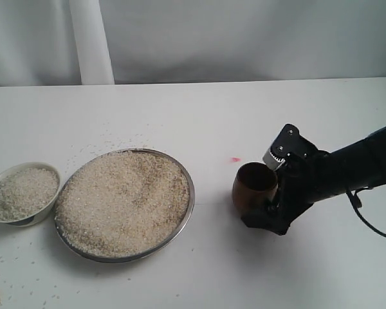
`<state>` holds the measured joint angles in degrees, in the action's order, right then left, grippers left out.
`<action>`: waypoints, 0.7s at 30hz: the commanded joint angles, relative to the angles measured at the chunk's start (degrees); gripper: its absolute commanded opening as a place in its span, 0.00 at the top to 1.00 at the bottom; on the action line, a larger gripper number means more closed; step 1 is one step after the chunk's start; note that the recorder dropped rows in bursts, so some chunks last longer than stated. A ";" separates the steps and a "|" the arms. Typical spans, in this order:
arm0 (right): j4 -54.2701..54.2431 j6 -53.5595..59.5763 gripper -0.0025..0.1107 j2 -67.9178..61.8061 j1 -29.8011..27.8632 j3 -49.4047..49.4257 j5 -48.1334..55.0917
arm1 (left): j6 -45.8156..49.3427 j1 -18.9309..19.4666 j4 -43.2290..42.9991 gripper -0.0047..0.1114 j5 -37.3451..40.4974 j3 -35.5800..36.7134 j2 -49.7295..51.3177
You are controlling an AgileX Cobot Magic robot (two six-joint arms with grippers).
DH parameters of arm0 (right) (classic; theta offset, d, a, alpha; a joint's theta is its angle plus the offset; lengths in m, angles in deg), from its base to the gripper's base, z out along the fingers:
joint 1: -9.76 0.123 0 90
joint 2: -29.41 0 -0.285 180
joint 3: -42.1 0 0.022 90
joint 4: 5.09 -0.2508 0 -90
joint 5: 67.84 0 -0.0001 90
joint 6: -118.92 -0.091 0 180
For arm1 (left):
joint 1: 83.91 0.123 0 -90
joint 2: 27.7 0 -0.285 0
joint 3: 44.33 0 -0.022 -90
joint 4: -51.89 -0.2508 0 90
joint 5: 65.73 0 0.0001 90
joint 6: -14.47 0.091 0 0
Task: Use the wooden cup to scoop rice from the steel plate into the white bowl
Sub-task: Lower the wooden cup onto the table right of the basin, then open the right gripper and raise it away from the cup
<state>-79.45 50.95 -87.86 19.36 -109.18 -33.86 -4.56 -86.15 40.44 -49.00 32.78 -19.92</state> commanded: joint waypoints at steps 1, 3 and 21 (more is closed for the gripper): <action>0.64 -0.86 0.05 5.34 -0.47 1.58 -0.30 | -0.25 -0.09 0.04 0.96 -0.29 0.11 0.01; 1.15 -2.52 0.05 8.47 -0.47 1.79 -0.18 | -0.25 -0.09 0.04 0.96 -0.29 0.11 0.01; 1.79 -19.24 0.18 43.29 -0.47 1.79 -0.07 | -0.25 -0.09 0.04 0.96 -0.29 0.11 0.01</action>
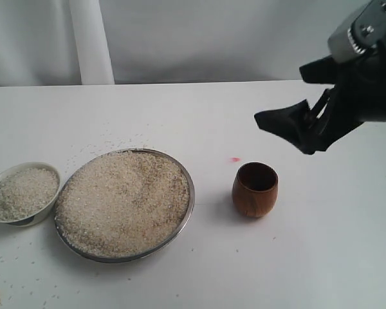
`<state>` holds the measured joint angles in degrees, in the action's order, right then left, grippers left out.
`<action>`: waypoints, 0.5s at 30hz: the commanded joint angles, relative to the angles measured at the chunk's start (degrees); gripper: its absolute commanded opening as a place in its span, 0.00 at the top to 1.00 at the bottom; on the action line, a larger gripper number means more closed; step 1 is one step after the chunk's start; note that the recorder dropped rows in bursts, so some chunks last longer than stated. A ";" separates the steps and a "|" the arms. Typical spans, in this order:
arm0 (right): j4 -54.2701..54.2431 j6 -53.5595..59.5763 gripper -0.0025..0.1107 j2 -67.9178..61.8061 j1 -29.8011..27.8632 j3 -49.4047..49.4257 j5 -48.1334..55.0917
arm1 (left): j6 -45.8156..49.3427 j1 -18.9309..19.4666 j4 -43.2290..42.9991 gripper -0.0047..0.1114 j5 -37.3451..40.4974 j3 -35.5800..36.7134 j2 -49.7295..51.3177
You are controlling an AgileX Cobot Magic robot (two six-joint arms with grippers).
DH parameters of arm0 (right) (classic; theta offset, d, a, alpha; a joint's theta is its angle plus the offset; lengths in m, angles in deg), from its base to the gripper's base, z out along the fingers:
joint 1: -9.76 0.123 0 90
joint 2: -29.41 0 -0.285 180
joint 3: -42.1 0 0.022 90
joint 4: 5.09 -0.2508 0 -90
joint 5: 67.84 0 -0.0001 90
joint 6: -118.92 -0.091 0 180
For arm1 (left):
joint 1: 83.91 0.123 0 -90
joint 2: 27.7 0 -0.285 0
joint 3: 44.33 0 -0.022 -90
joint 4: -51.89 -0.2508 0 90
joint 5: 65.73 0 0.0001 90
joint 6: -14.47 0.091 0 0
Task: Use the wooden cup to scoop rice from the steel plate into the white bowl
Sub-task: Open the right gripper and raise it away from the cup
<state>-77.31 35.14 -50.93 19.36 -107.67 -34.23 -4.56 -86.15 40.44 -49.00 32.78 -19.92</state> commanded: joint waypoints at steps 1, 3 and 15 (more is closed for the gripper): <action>-0.36 -4.60 0.24 8.09 -0.47 0.28 0.30 | -0.25 -0.09 0.04 0.96 -0.29 0.11 0.01; -0.36 -6.84 0.36 11.05 -0.47 0.28 0.30 | -0.25 -0.09 0.04 0.96 -0.29 0.11 0.01; 5.20 -18.74 0.98 24.72 -0.47 0.28 3.66 | -0.25 -0.09 0.04 0.96 -0.29 0.11 0.01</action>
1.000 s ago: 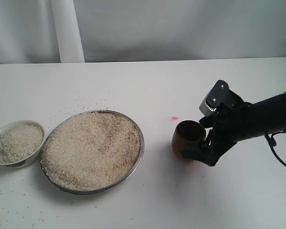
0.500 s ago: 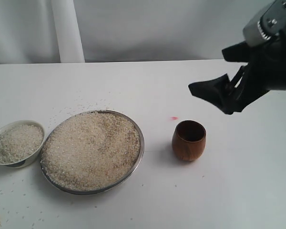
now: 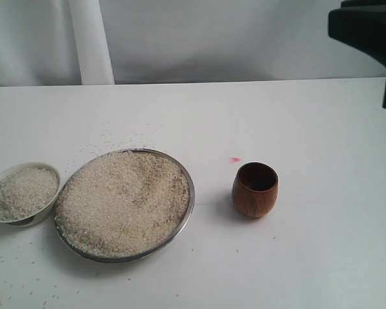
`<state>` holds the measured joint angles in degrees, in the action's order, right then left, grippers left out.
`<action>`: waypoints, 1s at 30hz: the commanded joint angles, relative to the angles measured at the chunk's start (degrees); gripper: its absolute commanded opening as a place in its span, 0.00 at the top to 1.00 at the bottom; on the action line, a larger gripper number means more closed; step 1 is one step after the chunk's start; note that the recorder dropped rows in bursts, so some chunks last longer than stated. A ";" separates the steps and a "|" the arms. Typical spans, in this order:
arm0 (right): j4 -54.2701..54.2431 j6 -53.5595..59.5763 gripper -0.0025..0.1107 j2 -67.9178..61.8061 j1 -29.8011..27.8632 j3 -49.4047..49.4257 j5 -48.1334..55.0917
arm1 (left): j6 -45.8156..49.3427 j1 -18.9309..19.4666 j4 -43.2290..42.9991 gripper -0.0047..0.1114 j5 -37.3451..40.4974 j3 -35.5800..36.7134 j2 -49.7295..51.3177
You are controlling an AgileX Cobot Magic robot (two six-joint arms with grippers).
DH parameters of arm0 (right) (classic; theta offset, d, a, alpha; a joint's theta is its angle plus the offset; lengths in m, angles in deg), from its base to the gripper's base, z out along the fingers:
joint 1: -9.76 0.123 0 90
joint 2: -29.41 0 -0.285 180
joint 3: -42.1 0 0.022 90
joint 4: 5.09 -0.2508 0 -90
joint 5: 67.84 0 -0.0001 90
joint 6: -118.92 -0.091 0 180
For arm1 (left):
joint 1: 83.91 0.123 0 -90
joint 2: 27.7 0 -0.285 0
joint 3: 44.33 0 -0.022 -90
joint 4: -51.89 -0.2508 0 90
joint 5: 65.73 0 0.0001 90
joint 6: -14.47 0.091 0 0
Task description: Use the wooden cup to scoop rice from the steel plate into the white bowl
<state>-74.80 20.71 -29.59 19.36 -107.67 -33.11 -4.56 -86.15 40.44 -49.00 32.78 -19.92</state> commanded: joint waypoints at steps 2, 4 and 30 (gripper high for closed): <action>2.94 -6.94 0.98 4.98 -0.47 0.28 3.75 | -0.25 -0.09 0.04 0.96 -0.29 0.11 0.01; 2.94 -7.71 0.98 6.51 -0.47 0.28 4.67 | -0.25 -0.09 0.04 0.96 -0.29 0.11 0.01; 3.57 -8.59 0.98 10.27 -0.37 0.28 -21.40 | -0.25 -0.09 0.04 0.96 -0.29 0.11 0.01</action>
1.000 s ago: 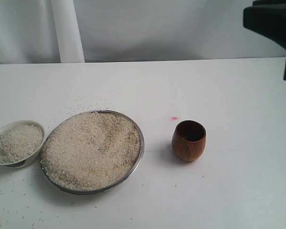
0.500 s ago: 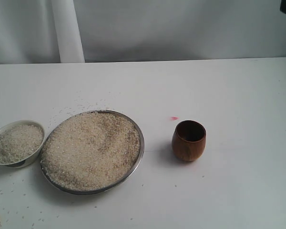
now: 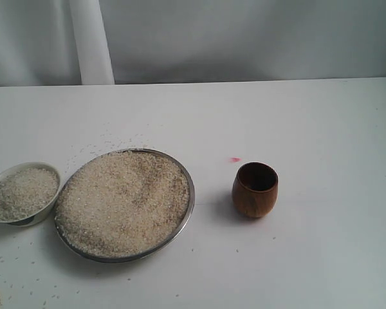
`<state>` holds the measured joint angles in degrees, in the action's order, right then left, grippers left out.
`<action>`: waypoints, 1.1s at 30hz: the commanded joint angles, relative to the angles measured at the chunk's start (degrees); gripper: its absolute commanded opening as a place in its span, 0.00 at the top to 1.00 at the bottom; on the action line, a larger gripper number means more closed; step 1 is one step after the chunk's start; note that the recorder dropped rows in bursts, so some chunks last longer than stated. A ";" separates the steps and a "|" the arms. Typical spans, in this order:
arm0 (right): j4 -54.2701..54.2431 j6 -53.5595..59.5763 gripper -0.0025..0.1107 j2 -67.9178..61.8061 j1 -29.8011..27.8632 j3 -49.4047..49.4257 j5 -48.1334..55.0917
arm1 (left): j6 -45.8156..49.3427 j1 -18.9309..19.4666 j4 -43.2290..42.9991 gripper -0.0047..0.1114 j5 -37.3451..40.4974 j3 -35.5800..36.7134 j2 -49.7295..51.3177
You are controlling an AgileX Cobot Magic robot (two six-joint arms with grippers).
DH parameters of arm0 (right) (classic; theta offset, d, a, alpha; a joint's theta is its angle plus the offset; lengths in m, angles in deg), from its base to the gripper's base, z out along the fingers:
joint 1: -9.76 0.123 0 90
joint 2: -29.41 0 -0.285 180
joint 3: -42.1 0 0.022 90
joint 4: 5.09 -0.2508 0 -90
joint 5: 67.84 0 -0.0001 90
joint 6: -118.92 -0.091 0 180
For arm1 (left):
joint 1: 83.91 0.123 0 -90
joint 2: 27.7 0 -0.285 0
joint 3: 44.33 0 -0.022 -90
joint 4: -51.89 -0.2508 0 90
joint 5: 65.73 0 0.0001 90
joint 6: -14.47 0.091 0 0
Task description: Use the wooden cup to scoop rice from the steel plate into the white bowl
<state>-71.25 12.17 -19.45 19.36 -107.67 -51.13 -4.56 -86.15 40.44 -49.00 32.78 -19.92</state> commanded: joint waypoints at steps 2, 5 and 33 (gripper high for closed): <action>0.41 -0.07 0.98 0.67 -0.48 0.39 -3.50 | -0.25 -0.09 0.04 0.96 -0.29 0.11 0.01; 9.01 -0.07 0.98 2.40 -0.48 0.52 -0.69 | -0.25 -0.09 0.04 0.96 -0.29 0.11 0.01; 73.34 -69.85 0.98 35.04 -13.72 24.29 1.95 | -0.25 -0.09 0.04 0.96 -0.29 0.11 0.01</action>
<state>0.81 -54.33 14.08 6.89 -86.41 -47.24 -4.56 -86.15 40.44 -49.00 32.78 -19.92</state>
